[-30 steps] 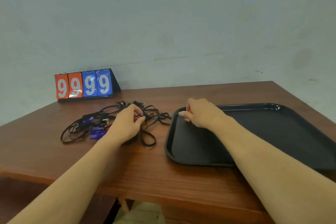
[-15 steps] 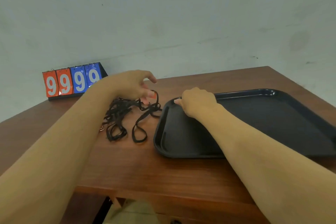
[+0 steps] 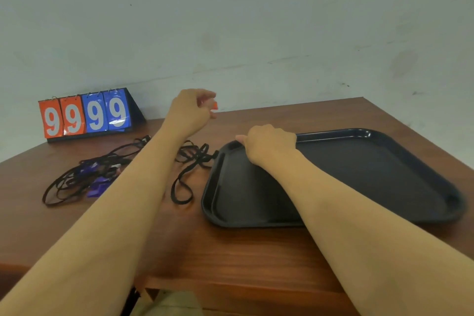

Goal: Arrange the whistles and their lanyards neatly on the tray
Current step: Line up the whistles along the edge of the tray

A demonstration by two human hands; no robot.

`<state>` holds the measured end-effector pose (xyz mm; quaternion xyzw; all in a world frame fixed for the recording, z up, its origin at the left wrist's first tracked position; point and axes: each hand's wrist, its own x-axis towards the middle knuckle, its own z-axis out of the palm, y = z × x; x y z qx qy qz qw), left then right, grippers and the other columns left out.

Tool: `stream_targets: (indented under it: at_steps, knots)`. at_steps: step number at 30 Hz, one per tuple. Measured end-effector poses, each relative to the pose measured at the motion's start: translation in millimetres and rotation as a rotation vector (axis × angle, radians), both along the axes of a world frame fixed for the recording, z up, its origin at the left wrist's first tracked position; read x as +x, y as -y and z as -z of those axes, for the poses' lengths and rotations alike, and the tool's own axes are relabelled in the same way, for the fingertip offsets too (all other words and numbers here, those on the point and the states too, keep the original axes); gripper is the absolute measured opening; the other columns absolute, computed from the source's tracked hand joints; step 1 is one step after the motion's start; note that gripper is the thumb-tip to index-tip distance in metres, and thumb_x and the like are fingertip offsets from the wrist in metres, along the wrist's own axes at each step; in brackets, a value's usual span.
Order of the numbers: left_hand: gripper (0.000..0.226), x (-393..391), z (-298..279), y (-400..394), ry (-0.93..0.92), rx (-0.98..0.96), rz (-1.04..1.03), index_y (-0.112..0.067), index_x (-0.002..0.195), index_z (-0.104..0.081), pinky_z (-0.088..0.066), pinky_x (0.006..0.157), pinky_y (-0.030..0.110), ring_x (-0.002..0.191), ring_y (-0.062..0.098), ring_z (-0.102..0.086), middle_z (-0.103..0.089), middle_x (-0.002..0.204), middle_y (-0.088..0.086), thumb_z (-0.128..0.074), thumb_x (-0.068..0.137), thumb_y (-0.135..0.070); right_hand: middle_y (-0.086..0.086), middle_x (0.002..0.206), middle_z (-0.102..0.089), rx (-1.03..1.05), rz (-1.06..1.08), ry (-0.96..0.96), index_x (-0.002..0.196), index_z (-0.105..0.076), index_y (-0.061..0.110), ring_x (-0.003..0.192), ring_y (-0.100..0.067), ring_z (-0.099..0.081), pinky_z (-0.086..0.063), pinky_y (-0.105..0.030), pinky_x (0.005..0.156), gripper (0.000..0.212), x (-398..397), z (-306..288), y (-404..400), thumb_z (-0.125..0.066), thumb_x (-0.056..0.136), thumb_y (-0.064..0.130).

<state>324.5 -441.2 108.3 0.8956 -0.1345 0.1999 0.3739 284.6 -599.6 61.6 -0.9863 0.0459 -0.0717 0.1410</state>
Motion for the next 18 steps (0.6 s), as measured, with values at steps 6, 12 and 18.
stream_targets:
  at_steps: [6,12,18]
  knots:
    - [0.025,9,36,18,-0.086,-0.025,0.131,-0.024,0.112,-0.074,-0.054,0.098,0.039,0.091,0.006,-0.069,-0.076,0.1,-0.013,-0.056,0.101,-0.038,-0.006,0.095,-0.055,0.002,0.045,-0.068,0.099,-0.052,0.017,0.101,-0.031,-0.059,-0.037,-0.044,0.085,0.022,7,5,7,-0.047,0.103,0.038]
    - [0.026,12,46,8,-0.179,-0.149,0.238,-0.013,0.112,-0.068,-0.062,0.086,0.034,0.085,0.015,-0.077,-0.074,0.104,0.004,-0.077,0.089,-0.024,-0.011,0.099,-0.059,0.18,0.04,-0.087,0.122,-0.054,0.003,0.096,-0.031,-0.062,-0.051,-0.04,0.08,0.028,21,7,12,-0.059,0.097,0.014]
    - [0.031,13,41,9,-0.195,-0.061,0.324,-0.025,0.119,-0.07,-0.059,0.094,0.036,0.092,0.011,-0.076,-0.072,0.111,-0.007,-0.076,0.089,-0.03,-0.014,0.121,-0.062,0.252,-0.007,-0.062,0.124,-0.054,0.003,0.106,-0.031,-0.062,-0.044,-0.032,0.079,0.028,19,-2,10,-0.054,0.101,0.018]
